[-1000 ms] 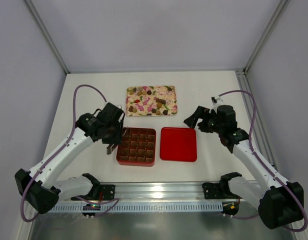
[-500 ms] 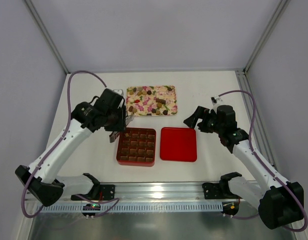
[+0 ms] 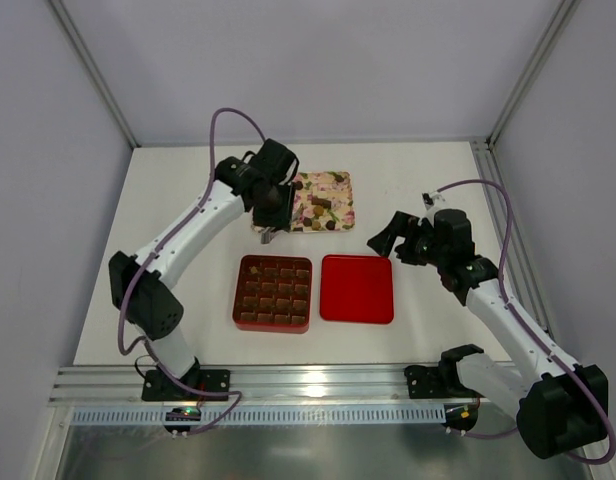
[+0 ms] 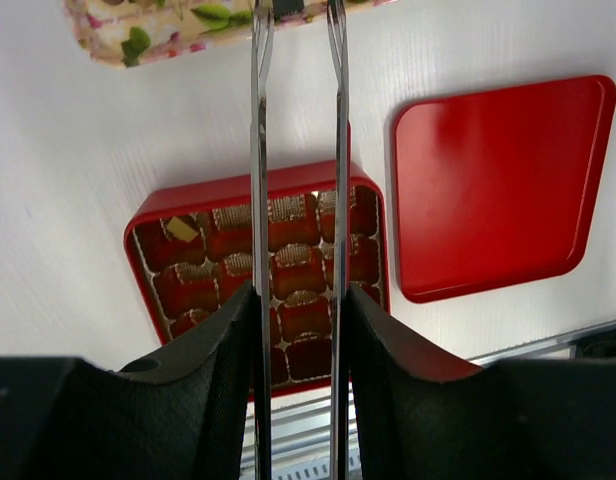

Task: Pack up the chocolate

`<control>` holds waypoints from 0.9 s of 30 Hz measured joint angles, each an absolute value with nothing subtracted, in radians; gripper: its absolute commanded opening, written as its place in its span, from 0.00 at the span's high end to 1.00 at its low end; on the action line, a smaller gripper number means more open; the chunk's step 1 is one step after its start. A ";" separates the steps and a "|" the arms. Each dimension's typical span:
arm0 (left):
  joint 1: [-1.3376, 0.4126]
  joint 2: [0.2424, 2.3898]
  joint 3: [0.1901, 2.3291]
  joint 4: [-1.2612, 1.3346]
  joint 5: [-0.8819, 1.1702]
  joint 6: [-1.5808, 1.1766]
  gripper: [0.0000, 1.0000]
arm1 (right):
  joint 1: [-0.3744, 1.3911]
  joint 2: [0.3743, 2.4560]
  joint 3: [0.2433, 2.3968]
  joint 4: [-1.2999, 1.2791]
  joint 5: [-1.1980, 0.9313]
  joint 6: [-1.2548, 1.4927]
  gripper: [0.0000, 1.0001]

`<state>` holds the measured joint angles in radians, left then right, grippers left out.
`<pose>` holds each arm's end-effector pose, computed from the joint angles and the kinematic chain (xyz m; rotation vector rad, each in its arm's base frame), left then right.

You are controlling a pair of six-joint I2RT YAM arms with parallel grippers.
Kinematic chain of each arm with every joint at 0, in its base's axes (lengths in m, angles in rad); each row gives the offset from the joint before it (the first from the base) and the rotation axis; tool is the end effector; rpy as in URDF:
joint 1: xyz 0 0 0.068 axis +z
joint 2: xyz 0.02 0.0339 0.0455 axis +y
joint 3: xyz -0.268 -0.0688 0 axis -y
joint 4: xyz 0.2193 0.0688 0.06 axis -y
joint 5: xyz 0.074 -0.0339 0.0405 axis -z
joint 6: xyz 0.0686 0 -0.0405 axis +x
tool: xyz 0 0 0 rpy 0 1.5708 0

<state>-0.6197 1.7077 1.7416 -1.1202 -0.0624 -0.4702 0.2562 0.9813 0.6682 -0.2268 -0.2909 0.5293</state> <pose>0.2793 -0.1940 0.3203 0.1797 2.6767 -0.2720 0.2059 0.0743 0.2540 0.1173 2.1798 0.7661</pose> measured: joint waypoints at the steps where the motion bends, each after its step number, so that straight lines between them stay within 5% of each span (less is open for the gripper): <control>1: -0.620 1.728 1.755 -1.118 -0.059 -0.466 0.62 | 0.256 0.981 0.671 -0.228 -0.291 0.529 0.07; 27: -0.620 1.982 1.840 -1.073 -0.032 -0.428 0.62 | 0.256 0.973 0.680 -0.263 -0.291 0.522 0.07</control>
